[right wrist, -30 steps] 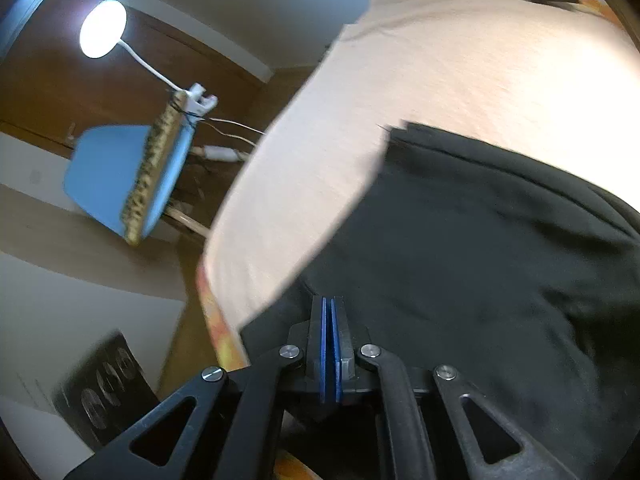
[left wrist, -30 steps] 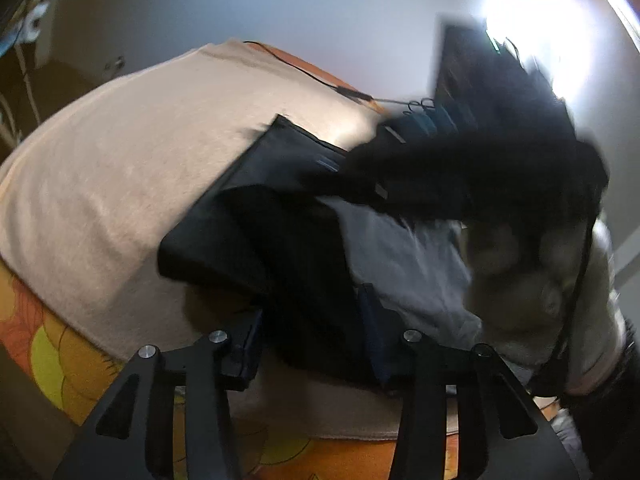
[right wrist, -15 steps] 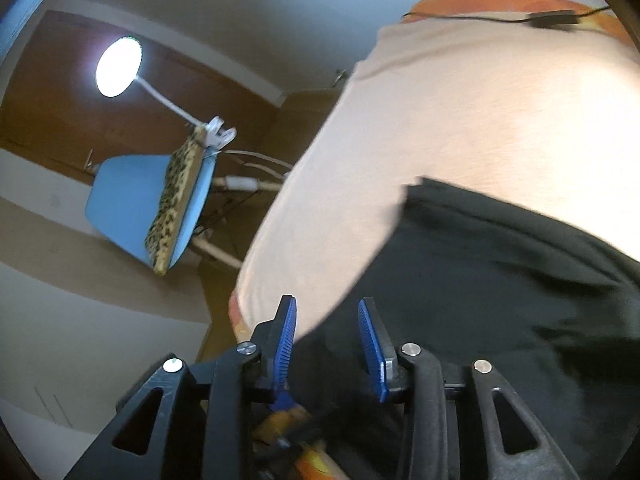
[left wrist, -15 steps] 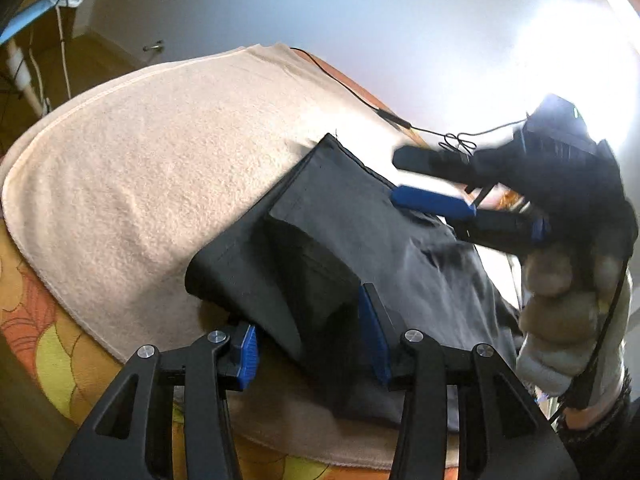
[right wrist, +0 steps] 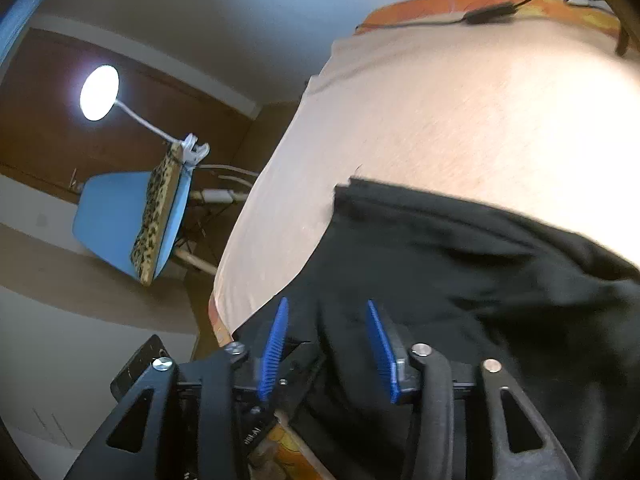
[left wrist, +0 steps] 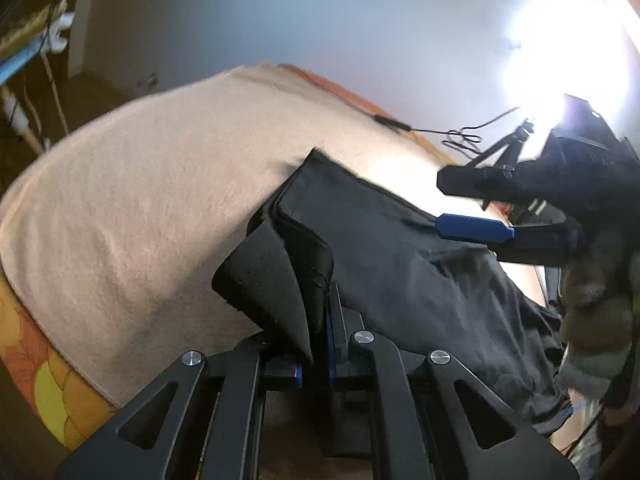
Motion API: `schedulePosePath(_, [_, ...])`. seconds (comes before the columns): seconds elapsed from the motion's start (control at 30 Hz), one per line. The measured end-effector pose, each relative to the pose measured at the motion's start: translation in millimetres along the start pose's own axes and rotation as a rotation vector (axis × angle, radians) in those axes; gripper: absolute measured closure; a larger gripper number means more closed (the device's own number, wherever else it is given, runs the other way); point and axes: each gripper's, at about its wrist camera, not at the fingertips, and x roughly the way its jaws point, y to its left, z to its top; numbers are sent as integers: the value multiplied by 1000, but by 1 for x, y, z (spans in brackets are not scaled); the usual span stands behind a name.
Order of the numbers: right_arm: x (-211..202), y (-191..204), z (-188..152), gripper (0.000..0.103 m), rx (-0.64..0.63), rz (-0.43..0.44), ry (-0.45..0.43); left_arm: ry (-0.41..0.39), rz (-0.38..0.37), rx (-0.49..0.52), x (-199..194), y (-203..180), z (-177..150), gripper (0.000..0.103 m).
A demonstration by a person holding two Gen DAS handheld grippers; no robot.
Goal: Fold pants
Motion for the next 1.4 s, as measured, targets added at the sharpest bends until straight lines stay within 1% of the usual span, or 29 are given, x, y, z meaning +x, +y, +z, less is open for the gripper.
schedulePosePath(0.07, [-5,-1,5,41,9,-9,-7,-26,-3,57,-8,-10,-2,97])
schedulePosePath(0.17, [-1,3,14,31,5,-29,26,-60,-11,176,-14,-36,-6,97])
schedulePosePath(0.23, [8,9,19,28,-8,-47,43,-59,-21,256,-12,-54,-11,97])
schedulePosePath(0.27, [15,13,22,27,-17,-58,57,-57,-25,272,-11,-59,-12,97])
schedulePosePath(0.33, [29,17,25,27,-31,-85,83,-41,-45,285,-7,-65,-14,97])
schedulePosePath(0.4, [47,25,29,28,-64,-133,113,-34,-57,282,-6,-66,-15,97])
schedulePosePath(0.47, [64,32,30,30,-112,-211,138,-28,-63,282,-5,-65,-15,97])
schedulePosePath(0.5, [70,34,30,32,-125,-230,149,-27,-65,281,-5,-64,-15,98])
schedulePosePath(0.53, [76,35,29,40,-138,-247,167,-26,-63,283,-5,-63,-14,98])
schedulePosePath(0.57, [80,35,29,50,-142,-262,179,-25,-61,284,-5,-62,-14,98])
schedulePosePath(0.63, [82,31,26,58,-131,-287,187,-23,-64,277,-6,-59,-14,98])
schedulePosePath(0.73, [78,31,25,62,-135,-288,180,-24,-72,267,-8,-56,-13,99])
schedulePosePath(0.77, [75,33,25,62,-140,-277,174,-25,-72,270,-7,-57,-13,99])
schedulePosePath(0.8, [73,37,24,60,-164,-268,170,-28,-74,270,-7,-58,-13,99])
schedulePosePath(0.83, [72,42,23,55,-190,-275,171,-30,-76,269,-6,-59,-13,99])
schedulePosePath(0.87, [73,45,21,41,-205,-271,183,-30,-82,268,-6,-60,-13,99])
schedulePosePath(0.9, [75,46,20,37,-211,-274,192,-30,-82,268,-5,-60,-13,99])
schedulePosePath(0.93, [79,49,20,37,-224,-299,200,-30,-86,269,-5,-60,-13,99])
schedulePosePath(0.97, [82,51,19,39,-242,-328,208,-28,-89,270,-6,-60,-14,99])
schedulePosePath(1.0, [85,53,18,40,-255,-342,220,-26,-90,273,-5,-61,-14,99])
schedulePosePath(1.03, [89,53,18,43,-263,-351,228,-25,-88,277,-5,-61,-15,99])
schedulePosePath(1.07, [91,54,17,51,-281,-375,231,-25,-89,278,-5,-60,-15,99])
schedulePosePath(1.1, [92,54,16,54,-297,-397,228,-23,-91,277,-5,-60,-15,99])
schedulePosePath(1.13, [91,54,16,63,-311,-408,222,-26,-90,279,-5,-60,-15,99])
schedulePosePath(1.17, [89,52,16,75,-313,-413,219,-28,-92,278,-6,-60,-15,99])
schedulePosePath(1.2, [85,48,18,83,-301,-417,211,-28,-95,278,-7,-60,-14,99])
schedulePosePath(1.23, [79,42,20,92,-273,-404,198,-31,-97,279,-8,-60,-14,99])
schedulePosePath(1.27, [74,38,21,96,-254,-387,185,-33,-101,281,-7,-60,-13,99])
schedulePosePath(1.4, [38,21,22,97,-190,-302,95,-43,-129,295,-14,-68,-15,99])
